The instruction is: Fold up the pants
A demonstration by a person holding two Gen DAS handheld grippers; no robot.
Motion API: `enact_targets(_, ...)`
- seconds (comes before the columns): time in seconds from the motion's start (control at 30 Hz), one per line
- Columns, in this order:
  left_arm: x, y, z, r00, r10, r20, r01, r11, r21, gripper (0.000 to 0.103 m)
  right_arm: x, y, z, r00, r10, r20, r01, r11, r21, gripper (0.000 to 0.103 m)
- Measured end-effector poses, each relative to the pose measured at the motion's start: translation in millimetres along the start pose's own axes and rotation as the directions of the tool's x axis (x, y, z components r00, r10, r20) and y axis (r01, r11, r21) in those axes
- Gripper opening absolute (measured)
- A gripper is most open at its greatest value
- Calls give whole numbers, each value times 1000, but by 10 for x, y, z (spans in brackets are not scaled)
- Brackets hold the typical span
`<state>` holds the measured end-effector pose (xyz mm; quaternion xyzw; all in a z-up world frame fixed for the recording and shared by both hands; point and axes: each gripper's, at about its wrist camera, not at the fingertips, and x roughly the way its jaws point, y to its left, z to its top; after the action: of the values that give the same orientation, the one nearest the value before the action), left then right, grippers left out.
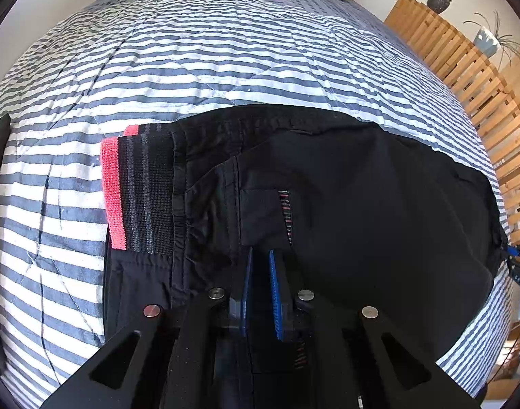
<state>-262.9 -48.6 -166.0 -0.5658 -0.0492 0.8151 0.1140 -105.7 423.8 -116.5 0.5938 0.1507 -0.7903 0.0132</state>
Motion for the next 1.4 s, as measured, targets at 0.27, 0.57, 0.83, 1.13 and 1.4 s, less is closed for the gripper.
enact_targets(0.27,0,2,-6,1000,2,4,-2,1000,-5,10,4,-916,530,958,-284,47,275,950,147,25)
enact_targets(0.57,-77,86,-2,1000,-25,2,25,999,-22,10,-261,-1208,440,976,-203,82,169,936,308,39)
enact_targets(0.83,-438,-180,-68,998,8,62,-11,999,50,12,-695,118,-51,963,190,191,-217,968,129,39)
enact_targets(1.13,-703,-211,20,997,18,78,-24,997,75,49,-643,958,296,954,220,202,-223,975,-12,40)
enact_targets(1.4,-459,660,430,996,63,62,-56,993,-103,50,-351,932,1287,966,106,235,-85,991,-100,44)
